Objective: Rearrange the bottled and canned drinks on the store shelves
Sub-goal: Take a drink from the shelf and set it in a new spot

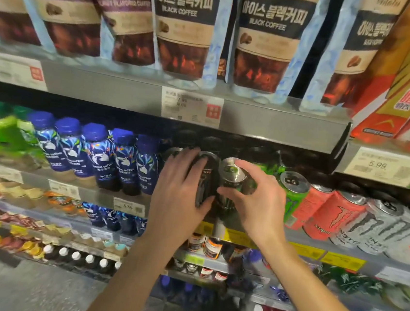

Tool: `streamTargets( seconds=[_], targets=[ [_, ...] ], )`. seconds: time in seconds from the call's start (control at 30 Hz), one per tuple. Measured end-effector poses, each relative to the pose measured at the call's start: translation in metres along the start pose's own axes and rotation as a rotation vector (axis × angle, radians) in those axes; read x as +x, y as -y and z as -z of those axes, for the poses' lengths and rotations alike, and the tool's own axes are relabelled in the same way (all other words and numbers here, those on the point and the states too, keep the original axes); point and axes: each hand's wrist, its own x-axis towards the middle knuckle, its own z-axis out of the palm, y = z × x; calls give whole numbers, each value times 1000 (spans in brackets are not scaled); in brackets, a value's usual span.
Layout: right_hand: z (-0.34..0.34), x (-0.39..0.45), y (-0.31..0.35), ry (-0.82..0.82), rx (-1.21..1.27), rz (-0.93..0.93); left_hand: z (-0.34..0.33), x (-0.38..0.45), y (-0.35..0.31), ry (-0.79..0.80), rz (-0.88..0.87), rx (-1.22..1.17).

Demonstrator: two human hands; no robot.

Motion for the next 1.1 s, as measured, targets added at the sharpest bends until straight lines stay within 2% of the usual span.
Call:
streamTargets(
  seconds=[0.13,0.27,0.43,0.67,0.93,1.1],
  targets=[
    [-9,4,-4,-1,13,-65,-2,6,10,73,-29,50],
    [-9,7,-3,12,-10,-98,-5,8,14,37,-48,53],
    [-3,15,0,108,-70,-124,-7,13,21,-27,-73,-3],
    [-5,14,1,129,-116,-89,-9,20,34,-8,-105,-64],
    [-4,9,3,130,-173,-63,-4,29,40,83,-165,-106],
    [-6,7,-1,84,-135,-55,-4,31,34,161,-196,-9]
  ],
)
